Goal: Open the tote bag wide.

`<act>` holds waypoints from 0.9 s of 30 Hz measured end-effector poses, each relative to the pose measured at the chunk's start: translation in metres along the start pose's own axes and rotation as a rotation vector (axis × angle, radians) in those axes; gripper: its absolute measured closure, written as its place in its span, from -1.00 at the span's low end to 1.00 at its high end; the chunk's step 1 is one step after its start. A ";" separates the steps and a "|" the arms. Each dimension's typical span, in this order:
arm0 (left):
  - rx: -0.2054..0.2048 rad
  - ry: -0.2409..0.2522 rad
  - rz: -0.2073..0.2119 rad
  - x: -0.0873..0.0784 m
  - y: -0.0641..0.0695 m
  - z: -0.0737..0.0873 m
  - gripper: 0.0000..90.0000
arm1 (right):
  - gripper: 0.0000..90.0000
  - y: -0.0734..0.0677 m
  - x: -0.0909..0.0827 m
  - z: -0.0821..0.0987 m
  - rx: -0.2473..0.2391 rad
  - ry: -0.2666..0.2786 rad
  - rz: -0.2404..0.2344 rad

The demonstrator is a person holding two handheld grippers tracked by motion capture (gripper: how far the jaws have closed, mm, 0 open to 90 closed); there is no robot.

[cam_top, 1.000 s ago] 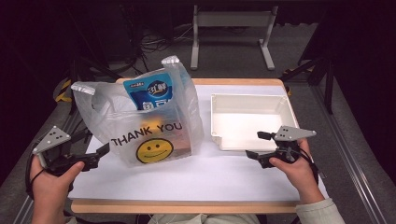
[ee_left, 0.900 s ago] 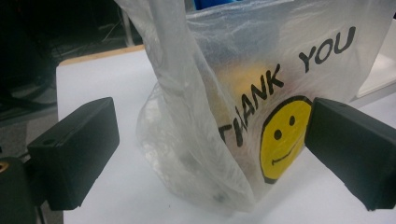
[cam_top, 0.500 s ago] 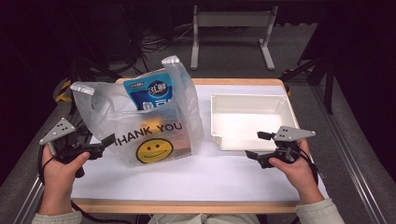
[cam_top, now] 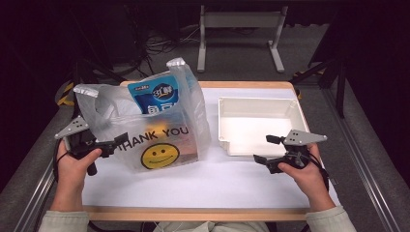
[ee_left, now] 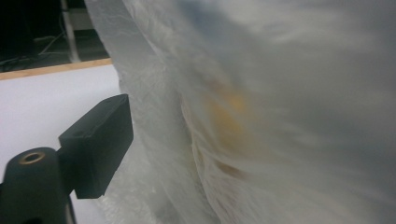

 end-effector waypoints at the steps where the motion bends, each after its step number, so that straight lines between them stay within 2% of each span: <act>1: 0.011 -0.008 0.003 0.002 0.001 -0.001 -0.57 | -0.75 0.000 0.001 -0.001 0.001 0.003 0.000; 2: 0.011 -0.008 0.003 0.002 0.001 -0.001 -0.40 | -0.75 0.000 0.001 -0.001 0.001 0.003 0.000; 3: 0.016 -0.010 0.003 0.004 0.001 -0.001 -0.40 | -0.78 -0.001 0.003 -0.002 0.002 0.001 -0.010; 4: 0.016 -0.011 0.006 0.004 0.002 -0.002 -0.28 | -0.78 -0.002 0.005 -0.003 -0.001 0.006 -0.024; 5: 0.009 -0.017 0.015 0.004 0.004 -0.002 -0.10 | -0.79 -0.004 0.007 -0.004 -0.010 0.009 -0.033; 6: 0.024 -0.011 0.022 0.004 0.005 -0.003 0.38 | -0.80 -0.006 0.010 -0.007 -0.022 0.013 -0.027; 9: 0.044 -0.019 0.044 0.002 0.007 -0.004 0.88 | -0.79 -0.010 0.012 -0.012 -0.018 0.019 -0.036; 10: 0.044 -0.019 0.044 0.002 0.007 -0.004 0.98 | -0.79 -0.010 0.012 -0.012 -0.018 0.019 -0.036; 11: 0.039 -0.014 0.054 0.001 0.007 -0.005 0.99 | -0.74 -0.012 0.012 -0.015 -0.038 0.027 -0.034; 14: 0.027 -0.009 0.066 0.002 0.006 -0.007 1.00 | -0.73 -0.013 0.012 -0.019 -0.044 0.030 -0.031; 17: 0.026 -0.009 0.065 0.003 0.007 -0.011 1.00 | -0.70 -0.012 0.012 -0.022 -0.044 0.033 -0.019; 19: 0.029 -0.008 0.058 0.003 0.008 -0.013 1.00 | -0.58 -0.012 0.012 -0.025 -0.052 0.033 -0.008; 24: 0.035 -0.016 0.042 0.005 0.010 -0.013 1.00 | -0.52 -0.014 0.016 -0.032 -0.037 0.040 -0.021; 26: 0.038 -0.014 0.048 0.006 0.011 -0.013 1.00 | -0.48 -0.018 0.021 -0.040 -0.055 0.039 -0.027; 27: 0.036 -0.015 0.050 0.007 0.012 -0.014 1.00 | -0.39 -0.020 0.024 -0.044 -0.073 0.033 -0.032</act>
Point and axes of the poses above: each handheld gripper's, and its own axes: x roughly forward along the jaws, z roughly out of its underside, y roughly to its right, the point moved 2 cm from there along x, roughly forward along the jaws, and after that the axes turned 3 degrees about y, right-handed, at the moved point
